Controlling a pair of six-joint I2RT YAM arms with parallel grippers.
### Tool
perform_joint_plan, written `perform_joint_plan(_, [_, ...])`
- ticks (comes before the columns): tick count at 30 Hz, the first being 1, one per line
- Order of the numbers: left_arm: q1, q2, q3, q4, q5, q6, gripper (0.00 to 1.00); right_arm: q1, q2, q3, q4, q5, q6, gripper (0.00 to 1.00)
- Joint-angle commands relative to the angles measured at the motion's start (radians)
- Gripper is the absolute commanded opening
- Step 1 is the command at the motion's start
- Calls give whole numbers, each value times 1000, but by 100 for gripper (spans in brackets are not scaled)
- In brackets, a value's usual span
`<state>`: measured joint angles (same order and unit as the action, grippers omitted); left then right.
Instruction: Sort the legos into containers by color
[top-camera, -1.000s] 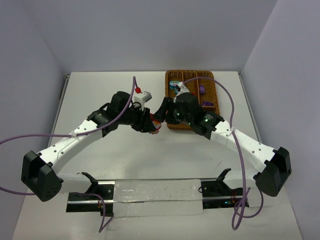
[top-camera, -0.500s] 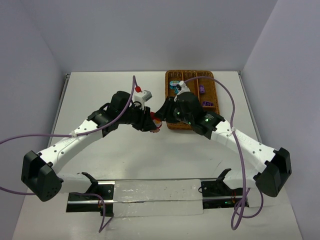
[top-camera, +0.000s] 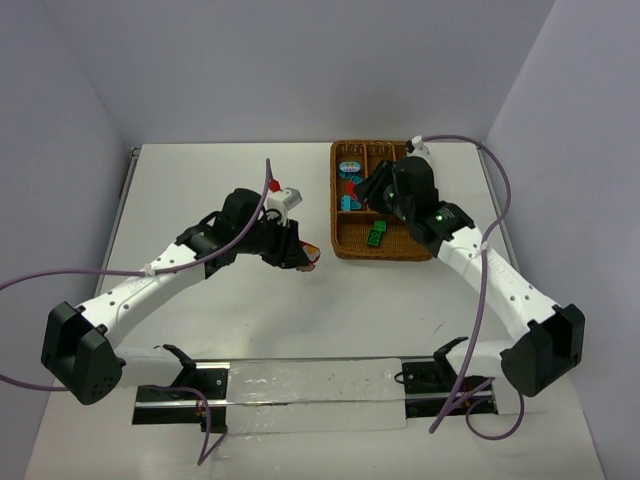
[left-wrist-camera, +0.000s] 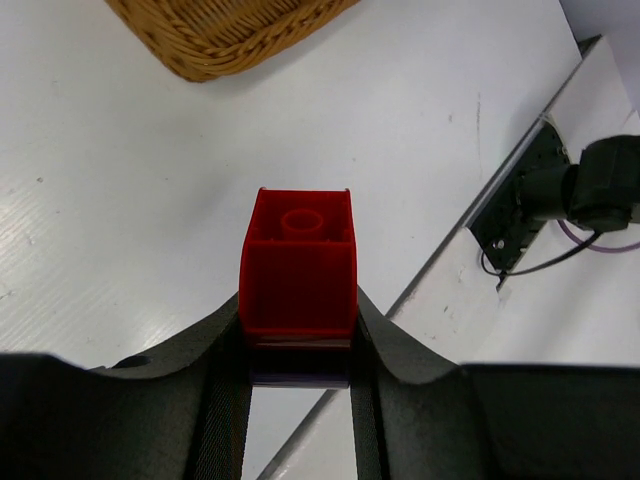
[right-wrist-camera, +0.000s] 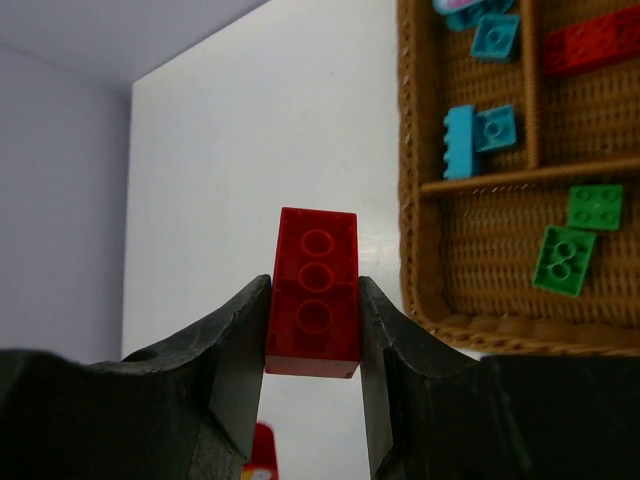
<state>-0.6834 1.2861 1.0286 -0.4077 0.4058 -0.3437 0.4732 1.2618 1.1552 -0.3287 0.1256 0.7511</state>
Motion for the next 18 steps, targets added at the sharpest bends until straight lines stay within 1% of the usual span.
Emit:
perform_joint_plan(1, [5, -17, 28, 0, -121, -55, 0, -26, 119, 118, -37, 208, -79, 0])
perform_joint_plan(3, [7, 16, 43, -16, -173, -90, 0, -46, 206, 166, -48, 248, -101, 0])
perform_joint_plan(6, [5, 32, 48, -12, -203, -132, 0, -78, 298, 227, -49, 282, -131, 0])
perform_joint_plan(8, [5, 25, 37, -2, -230, -182, 0, -97, 400, 299, -65, 315, -168, 0])
perform_joint_plan(10, [5, 16, 32, -6, -257, -208, 0, -106, 478, 392, -80, 354, -193, 0])
perform_joint_plan(12, [5, -2, 24, -11, -284, -233, 0, -120, 592, 475, -102, 385, -214, 0])
perform_joint_plan(18, [5, -59, -20, -19, -303, -286, 0, -168, 788, 725, -175, 387, -261, 1])
